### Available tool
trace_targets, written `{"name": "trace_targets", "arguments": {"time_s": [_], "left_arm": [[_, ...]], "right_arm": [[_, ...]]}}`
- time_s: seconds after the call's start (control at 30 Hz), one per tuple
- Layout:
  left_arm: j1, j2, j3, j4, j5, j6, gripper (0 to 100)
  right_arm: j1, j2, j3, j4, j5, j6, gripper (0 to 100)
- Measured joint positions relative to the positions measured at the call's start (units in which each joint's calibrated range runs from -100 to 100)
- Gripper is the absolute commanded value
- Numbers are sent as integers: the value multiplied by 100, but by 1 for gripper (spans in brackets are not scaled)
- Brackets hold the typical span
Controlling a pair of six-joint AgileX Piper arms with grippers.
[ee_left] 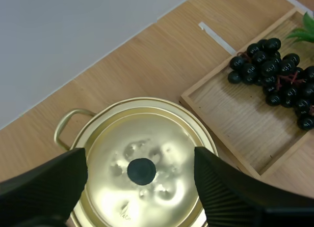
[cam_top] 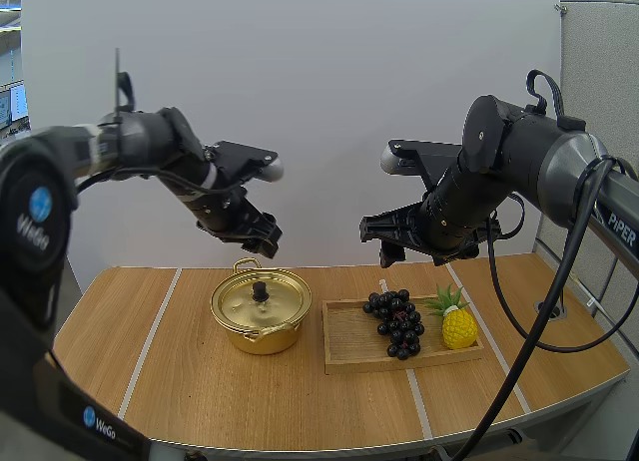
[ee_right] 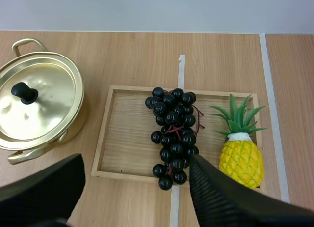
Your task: Open the pot, put the grape inside, and close it
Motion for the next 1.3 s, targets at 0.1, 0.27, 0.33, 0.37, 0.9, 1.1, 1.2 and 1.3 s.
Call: {"name": "trace_targets", "arguments": {"time_s": [0.1,0.27,0.33,0.37,0.9,1.1,1.2,1.3], "left_arm": [[-53,328,-172,41,106,0,100],[-53,1016,-327,272,106,0,100],[-53,1166,-327,334,127,0,100],[-53,1261,-327,387,143,0,100],[-53,1438,-327,570,143,0,100],[-53,1661,-339,570,143,0,100],[-53,1675,-339,570,143,0,100],[-53,1675,-339,570,160,0,100]], "right_arm": [[0,0,0,0,34,0,100],[0,0,0,0,35,0,100],[0,0,0,0,35,0,100],[0,0,0,0,35,0,100],[0,0,0,0,35,0,100],[0,0,0,0,35,0,100],[0,0,0,0,35,0,100],[0,0,0,0,35,0,100]]}}
